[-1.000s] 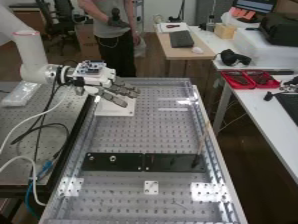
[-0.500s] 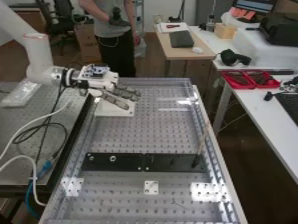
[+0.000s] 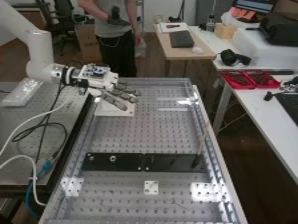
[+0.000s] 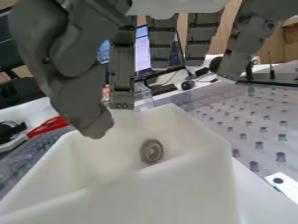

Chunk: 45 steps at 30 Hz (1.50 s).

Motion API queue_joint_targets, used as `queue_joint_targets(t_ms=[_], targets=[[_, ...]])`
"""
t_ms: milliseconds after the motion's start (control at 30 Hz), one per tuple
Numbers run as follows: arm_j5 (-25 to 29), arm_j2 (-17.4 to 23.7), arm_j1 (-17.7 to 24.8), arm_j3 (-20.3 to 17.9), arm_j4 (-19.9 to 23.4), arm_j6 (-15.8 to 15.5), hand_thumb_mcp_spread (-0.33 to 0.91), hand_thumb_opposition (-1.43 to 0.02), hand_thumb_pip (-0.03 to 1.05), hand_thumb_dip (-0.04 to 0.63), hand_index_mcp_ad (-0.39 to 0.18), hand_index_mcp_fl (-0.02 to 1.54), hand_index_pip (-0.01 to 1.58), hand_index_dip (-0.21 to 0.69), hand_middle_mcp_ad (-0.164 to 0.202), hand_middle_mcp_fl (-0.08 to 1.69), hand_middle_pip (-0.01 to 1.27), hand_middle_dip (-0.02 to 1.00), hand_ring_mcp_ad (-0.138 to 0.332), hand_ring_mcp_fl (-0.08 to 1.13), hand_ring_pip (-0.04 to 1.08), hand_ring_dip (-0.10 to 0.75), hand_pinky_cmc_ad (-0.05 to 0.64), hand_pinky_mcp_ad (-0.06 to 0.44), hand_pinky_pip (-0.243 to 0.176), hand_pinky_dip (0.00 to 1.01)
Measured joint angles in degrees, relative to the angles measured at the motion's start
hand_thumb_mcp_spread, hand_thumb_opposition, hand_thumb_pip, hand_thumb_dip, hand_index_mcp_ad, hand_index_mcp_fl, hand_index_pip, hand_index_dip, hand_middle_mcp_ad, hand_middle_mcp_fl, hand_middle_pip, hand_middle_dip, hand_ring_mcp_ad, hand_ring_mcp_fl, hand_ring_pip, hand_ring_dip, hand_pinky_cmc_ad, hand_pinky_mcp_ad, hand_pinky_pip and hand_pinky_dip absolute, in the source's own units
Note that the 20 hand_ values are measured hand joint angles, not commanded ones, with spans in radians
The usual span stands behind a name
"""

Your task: Grab the bearing and place it in the white container

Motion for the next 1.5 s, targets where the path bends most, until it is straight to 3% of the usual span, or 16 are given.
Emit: queue_joint_targets(t_ms=[100,300,433,467,700,933,1233,1500], targets=[[0.0,0.8,-0.4,-0.4,-0.5,0.4,0.32,-0.85,0.80,0.269,-0.119,0.02,1.34,0.094,0.054,0.00,0.13,0.23,0.141,0.00,0.18,0.087,0.358,0.297,-0.098,0.52],[-0.5,4.0,-2.2,-1.0,-1.1,-1.0,0.28,-0.84,0.80,0.274,-0.119,0.02,1.31,0.089,0.054,0.00,0.13,0.24,0.145,0.00,0.19,0.079,0.354,0.295,-0.110,0.55],[-1.4,8.6,-4.4,-0.9,-2.1,-2.8,0.25,-0.82,0.80,0.274,-0.122,0.01,1.23,0.089,0.059,0.00,0.13,0.24,0.145,0.00,0.18,0.075,0.354,0.295,-0.122,0.57],[-1.7,9.8,-4.9,-0.9,-2.3,-3.3,0.24,-0.82,0.80,0.274,-0.122,0.02,1.18,0.087,0.059,0.00,0.13,0.24,0.147,0.00,0.18,0.075,0.354,0.295,-0.120,0.58],[-4.8,16.2,-9.9,1.1,-4.9,-6.9,0.18,-0.79,0.63,0.222,-0.122,0.04,0.47,0.089,0.075,0.00,0.13,0.24,0.147,0.00,0.18,0.075,0.358,0.295,-0.124,0.59],[-10.0,20.5,-18.2,6.4,-9.5,-10.8,0.18,-0.79,0.58,0.188,-0.120,0.09,0.20,0.101,0.082,0.00,0.13,0.24,0.161,0.00,0.13,0.080,0.368,0.312,-0.124,0.59],[-17.6,22.8,-28.7,14.8,-16.1,-13.8,0.17,-0.79,0.58,0.173,-0.120,0.14,0.13,0.106,0.087,0.04,0.13,0.24,0.161,0.00,0.09,0.098,0.379,0.314,-0.124,0.56],[-27.4,19.8,-35.8,21.2,-21.5,-14.0,0.18,-0.78,0.58,0.173,-0.120,0.18,0.12,0.112,0.087,0.04,0.13,0.24,0.162,0.00,0.09,0.113,0.380,0.314,-0.124,0.49]])
